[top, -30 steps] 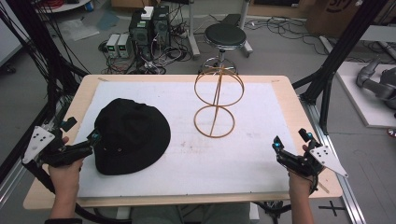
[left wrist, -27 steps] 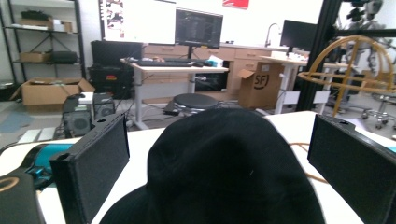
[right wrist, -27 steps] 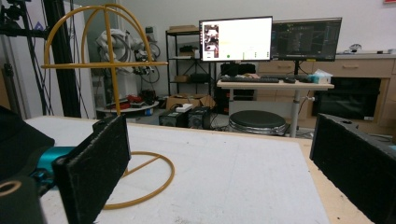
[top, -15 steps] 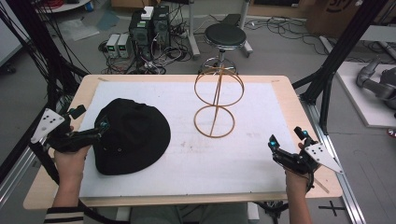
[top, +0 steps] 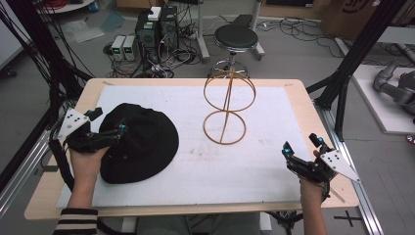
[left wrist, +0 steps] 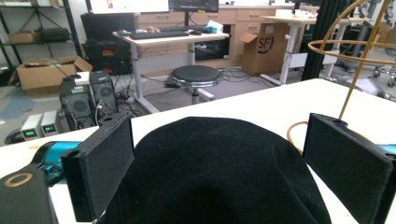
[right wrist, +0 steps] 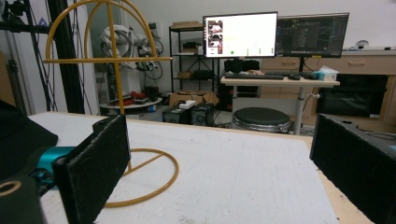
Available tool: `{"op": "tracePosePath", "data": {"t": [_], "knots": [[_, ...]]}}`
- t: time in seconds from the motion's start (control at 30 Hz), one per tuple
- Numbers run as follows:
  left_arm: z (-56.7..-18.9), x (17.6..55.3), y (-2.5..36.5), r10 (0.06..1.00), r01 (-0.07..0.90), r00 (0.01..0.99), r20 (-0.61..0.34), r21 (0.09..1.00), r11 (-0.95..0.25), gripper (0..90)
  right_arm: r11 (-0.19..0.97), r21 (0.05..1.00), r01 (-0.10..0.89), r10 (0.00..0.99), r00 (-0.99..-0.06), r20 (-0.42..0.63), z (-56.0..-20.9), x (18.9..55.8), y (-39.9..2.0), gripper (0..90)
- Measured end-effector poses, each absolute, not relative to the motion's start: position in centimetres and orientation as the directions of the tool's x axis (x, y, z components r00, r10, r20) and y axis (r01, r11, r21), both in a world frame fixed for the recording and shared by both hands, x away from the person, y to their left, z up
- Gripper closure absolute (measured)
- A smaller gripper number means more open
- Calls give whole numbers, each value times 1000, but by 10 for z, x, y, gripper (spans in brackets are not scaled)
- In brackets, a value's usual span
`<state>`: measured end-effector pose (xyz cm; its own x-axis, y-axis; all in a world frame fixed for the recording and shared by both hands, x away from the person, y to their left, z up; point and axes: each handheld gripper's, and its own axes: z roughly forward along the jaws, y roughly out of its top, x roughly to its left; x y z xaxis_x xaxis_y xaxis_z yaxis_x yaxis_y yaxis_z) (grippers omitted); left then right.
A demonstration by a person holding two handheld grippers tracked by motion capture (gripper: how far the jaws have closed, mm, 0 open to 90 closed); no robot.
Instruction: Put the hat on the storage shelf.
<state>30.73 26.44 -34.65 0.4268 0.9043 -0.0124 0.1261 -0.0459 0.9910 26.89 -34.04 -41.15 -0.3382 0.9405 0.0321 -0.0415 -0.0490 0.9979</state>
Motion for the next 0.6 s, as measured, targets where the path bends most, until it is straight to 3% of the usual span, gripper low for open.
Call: {"op": "tracePosePath", "data": {"t": [0.37, 0.6], "knots": [[-356, 319, 257, 903, 204, 428, -23, 976, -72, 126, -50, 998, -25, 941, -336, 39, -412, 268, -341, 47], [-361, 319, 254, 917, 232, 400, 0, 967, -101, 202, -49, 999, -22, 942, -335, 38, -413, 269, -341, 49]]}}
